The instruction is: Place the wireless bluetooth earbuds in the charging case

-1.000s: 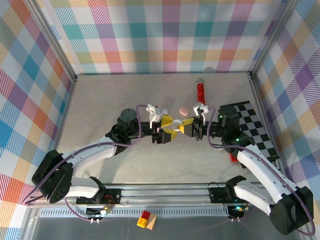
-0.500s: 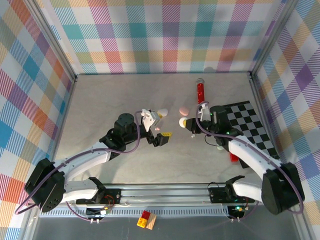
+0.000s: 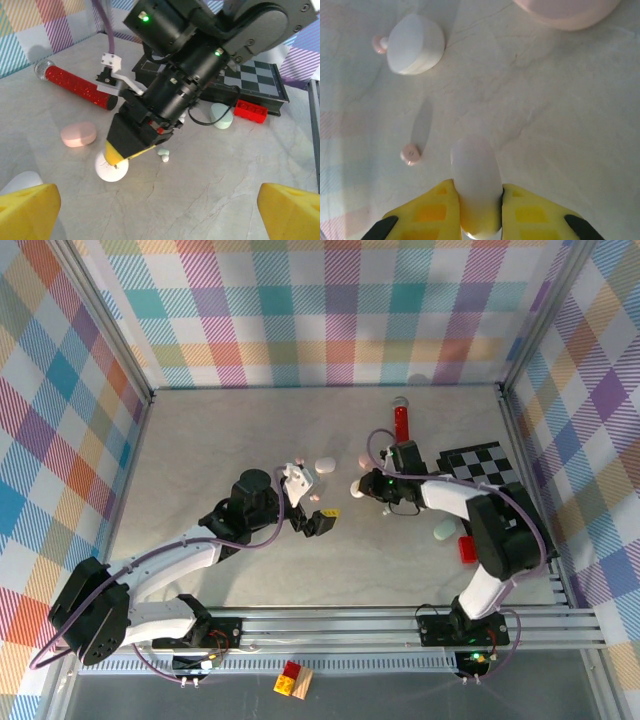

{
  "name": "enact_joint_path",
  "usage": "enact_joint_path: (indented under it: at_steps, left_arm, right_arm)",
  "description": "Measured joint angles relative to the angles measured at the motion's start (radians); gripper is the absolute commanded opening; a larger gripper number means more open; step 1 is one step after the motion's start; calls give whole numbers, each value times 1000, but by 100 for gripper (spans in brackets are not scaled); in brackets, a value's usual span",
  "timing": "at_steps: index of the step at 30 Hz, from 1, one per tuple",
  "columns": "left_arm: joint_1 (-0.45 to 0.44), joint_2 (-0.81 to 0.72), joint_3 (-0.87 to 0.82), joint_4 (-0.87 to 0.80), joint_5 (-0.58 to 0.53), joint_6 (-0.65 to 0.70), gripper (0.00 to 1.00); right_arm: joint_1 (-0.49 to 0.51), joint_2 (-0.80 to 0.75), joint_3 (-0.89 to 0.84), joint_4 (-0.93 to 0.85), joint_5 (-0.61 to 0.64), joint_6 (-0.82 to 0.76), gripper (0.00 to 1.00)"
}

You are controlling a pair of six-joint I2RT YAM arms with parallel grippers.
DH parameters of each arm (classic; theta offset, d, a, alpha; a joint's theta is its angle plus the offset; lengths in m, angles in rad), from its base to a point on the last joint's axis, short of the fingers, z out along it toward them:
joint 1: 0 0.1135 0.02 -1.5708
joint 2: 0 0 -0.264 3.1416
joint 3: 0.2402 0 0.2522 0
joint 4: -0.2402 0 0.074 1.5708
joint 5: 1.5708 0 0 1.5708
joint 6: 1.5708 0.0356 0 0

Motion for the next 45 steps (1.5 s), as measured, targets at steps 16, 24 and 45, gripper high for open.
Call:
enact_joint_path:
  at_steps: [16, 24, 45]
  left_arm:
    - [26, 0, -39, 3, -25, -26, 100]
    - [42, 0, -54, 14, -25, -45, 100]
    - [52, 3, -65, 68, 3, -79, 100]
  right_arm:
    - [31, 307, 349, 5, 92, 60, 41]
    - [36, 229, 347, -80, 106, -64, 65]
    - [27, 287, 645, -613, 360, -758, 76]
